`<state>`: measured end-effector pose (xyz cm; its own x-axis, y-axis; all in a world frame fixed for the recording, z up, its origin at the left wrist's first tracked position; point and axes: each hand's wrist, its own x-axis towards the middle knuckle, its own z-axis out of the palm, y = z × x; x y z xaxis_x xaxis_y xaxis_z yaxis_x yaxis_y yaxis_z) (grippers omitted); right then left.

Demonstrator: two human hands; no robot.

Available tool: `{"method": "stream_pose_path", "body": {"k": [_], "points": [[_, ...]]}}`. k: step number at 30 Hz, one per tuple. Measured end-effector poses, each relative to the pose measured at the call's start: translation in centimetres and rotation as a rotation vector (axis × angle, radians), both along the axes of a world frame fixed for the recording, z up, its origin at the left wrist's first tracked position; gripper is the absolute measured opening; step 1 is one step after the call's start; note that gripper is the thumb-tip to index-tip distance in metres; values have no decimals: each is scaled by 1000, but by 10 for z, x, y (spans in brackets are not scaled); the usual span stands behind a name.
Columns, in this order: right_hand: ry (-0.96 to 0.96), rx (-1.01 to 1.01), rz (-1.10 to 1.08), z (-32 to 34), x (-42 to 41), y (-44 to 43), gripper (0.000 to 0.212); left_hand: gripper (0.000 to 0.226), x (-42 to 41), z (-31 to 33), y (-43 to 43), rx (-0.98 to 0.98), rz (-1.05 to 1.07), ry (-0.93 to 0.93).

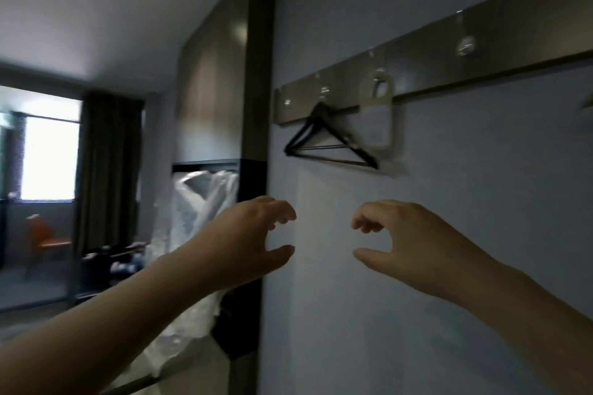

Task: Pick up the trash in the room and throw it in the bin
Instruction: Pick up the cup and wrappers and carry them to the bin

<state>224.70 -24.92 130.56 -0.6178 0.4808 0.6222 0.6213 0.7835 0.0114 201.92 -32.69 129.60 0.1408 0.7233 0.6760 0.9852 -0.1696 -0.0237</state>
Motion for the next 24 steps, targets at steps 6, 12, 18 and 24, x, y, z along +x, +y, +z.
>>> {"method": "stream_pose_path", "body": {"k": [6,12,18,24], "points": [[15,-45,235,-13,-155,-15,30,48,-130,-20,-72,-45,255,-17],[-18,-86,446,-33,-297,-26,40,47,-231,-36,-118,-84,459,-71],[-61,-76,569,-51,-409,-7,40,52,-320,-62,-119,-121,591,-70],[-76,-80,675,-56,-520,35,39,49,-411,-63,-98,-135,718,-70]]}}
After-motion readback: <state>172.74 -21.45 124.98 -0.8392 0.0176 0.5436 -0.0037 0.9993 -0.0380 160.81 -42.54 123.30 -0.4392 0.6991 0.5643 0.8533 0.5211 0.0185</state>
